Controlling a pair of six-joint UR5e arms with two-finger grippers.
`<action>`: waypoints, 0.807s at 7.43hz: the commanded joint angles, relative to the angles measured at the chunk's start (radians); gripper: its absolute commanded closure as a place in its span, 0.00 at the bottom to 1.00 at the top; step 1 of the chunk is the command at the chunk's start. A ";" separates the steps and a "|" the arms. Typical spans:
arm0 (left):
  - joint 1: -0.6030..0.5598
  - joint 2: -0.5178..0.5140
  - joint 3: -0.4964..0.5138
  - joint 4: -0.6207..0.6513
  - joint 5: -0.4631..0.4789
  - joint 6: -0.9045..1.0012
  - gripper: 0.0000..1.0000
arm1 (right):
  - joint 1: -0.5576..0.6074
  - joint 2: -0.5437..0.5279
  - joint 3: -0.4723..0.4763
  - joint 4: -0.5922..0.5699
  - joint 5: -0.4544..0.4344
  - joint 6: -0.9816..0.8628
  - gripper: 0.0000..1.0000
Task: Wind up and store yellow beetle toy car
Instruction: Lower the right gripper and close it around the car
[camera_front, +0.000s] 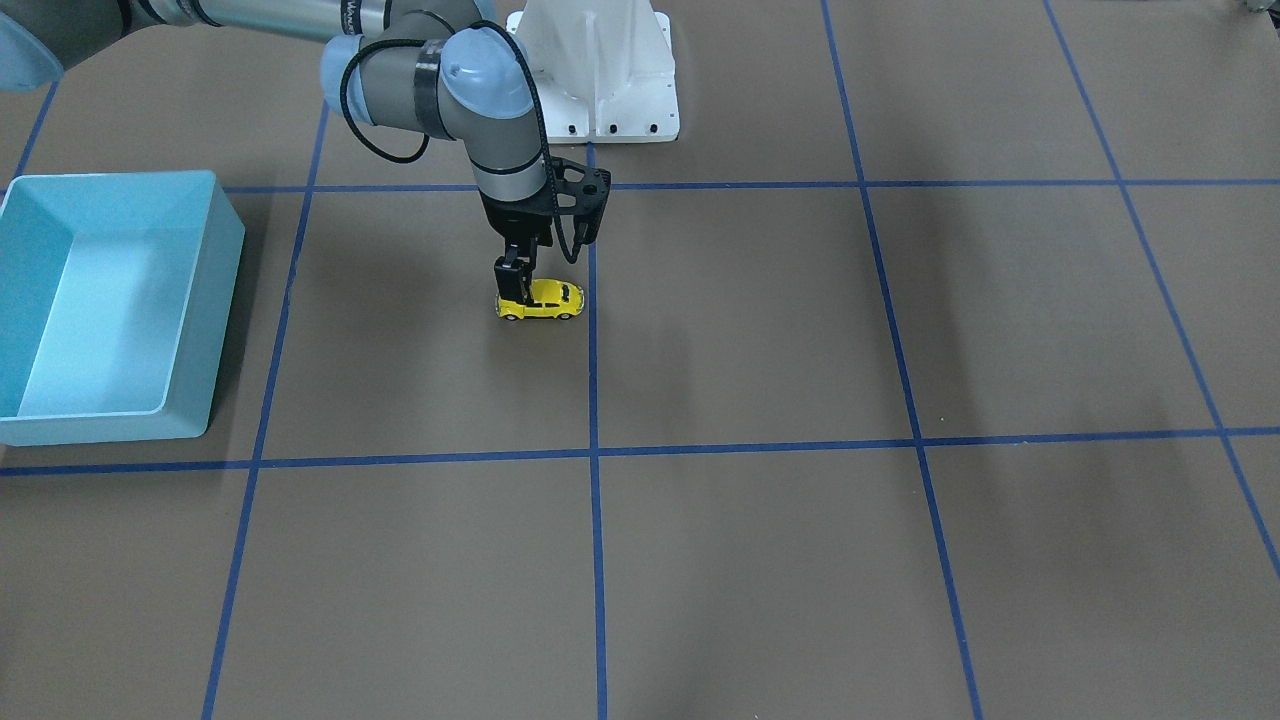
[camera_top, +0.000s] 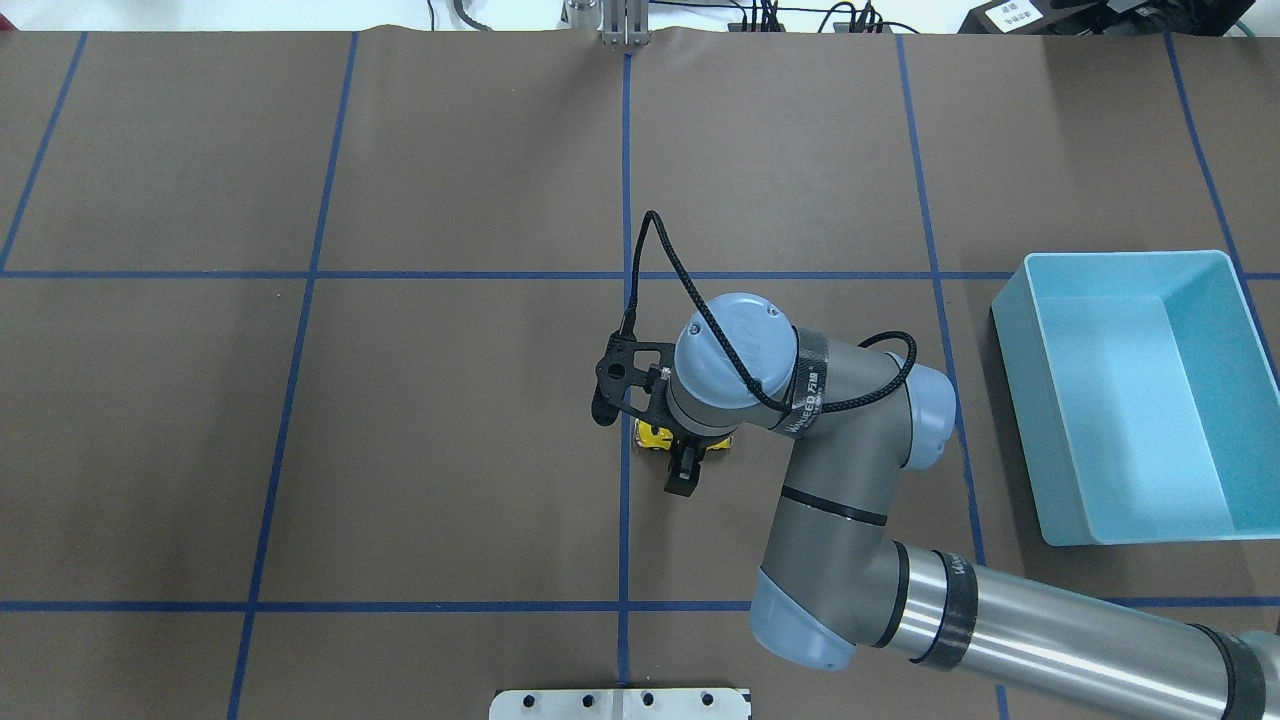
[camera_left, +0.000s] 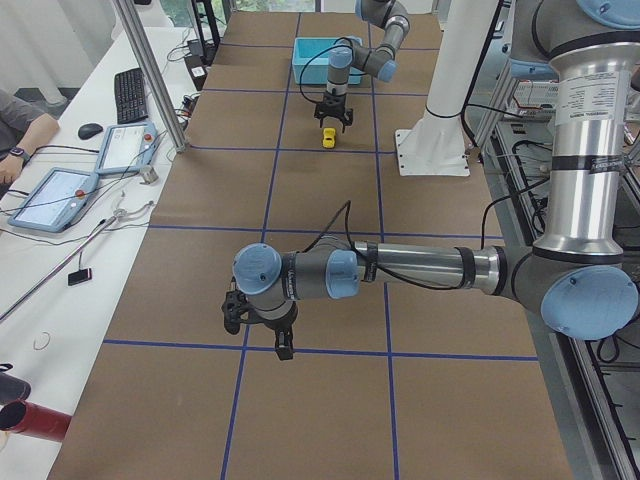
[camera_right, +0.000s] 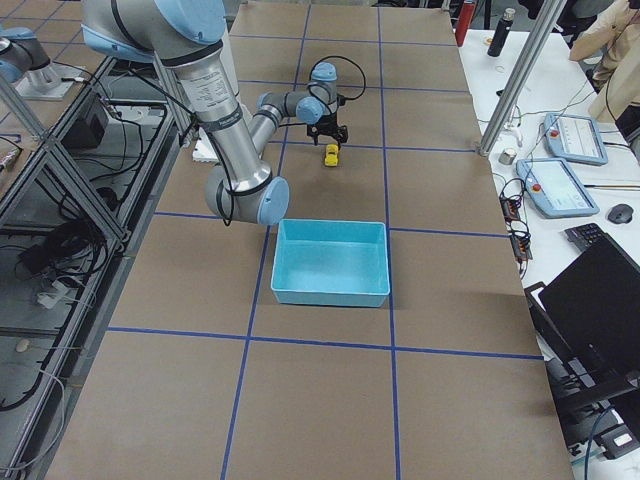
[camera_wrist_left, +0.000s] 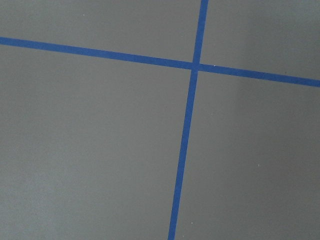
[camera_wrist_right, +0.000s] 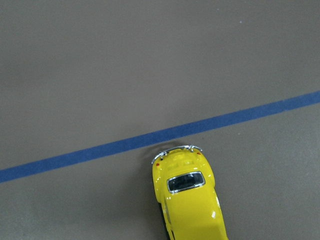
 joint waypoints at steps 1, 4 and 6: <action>0.000 0.001 -0.003 0.000 -0.001 -0.001 0.00 | -0.005 0.005 -0.028 0.002 -0.016 -0.007 0.00; 0.000 0.003 -0.003 0.000 -0.001 -0.001 0.00 | -0.003 0.021 -0.060 0.006 -0.016 -0.007 0.00; 0.000 0.003 -0.005 0.000 -0.002 -0.001 0.00 | -0.005 0.025 -0.068 0.006 -0.018 -0.004 0.06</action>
